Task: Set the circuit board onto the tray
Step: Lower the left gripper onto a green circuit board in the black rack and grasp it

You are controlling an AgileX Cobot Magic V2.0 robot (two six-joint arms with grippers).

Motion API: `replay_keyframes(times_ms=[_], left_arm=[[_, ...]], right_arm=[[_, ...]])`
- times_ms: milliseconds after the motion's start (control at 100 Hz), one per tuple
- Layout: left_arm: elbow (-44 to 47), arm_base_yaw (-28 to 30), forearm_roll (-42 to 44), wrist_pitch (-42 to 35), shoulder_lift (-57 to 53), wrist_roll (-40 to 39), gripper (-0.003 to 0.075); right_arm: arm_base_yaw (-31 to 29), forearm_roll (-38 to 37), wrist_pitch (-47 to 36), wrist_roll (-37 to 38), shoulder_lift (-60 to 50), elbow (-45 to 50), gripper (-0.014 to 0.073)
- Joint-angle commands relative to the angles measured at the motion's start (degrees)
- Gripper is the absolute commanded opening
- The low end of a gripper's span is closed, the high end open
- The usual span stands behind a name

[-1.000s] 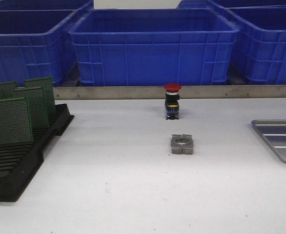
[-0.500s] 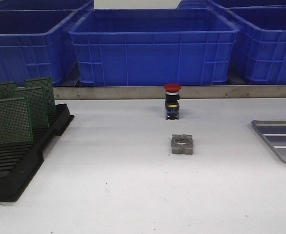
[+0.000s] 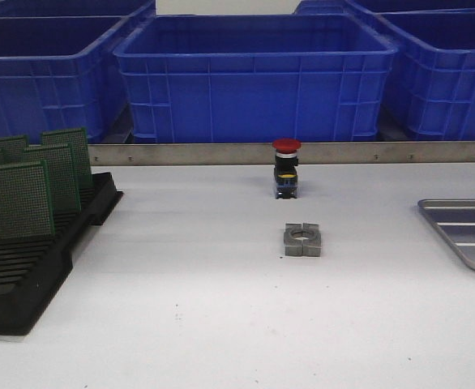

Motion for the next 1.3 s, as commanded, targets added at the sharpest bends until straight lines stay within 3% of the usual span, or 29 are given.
replay_keyframes(times_ms=[0,220,320,570,1290], left_arm=[[-5.2,0.3,-4.8,-2.6,3.6,10.7,0.0535],[-14.8,0.3,-10.6,8.2,15.8,30.5,0.0535],[-18.1,0.3,-11.0,12.3,21.1,36.1,0.0535],[-20.2,0.3,-11.9,15.3,30.9,53.6,0.0535],[-20.2,-0.2,-16.2,6.1,40.2,63.9,0.0535]], right_arm=[[0.0,0.0,-4.9,0.1,-1.0,0.2,-0.0069],[0.0,0.0,-4.9,0.1,-1.0,0.2,-0.0069],[0.0,0.0,-4.9,0.1,-1.0,0.2,-0.0069],[0.0,0.0,-4.9,0.1,-1.0,0.2,-0.0069],[0.0,0.0,-4.9,0.1,-1.0,0.2,-0.0069]])
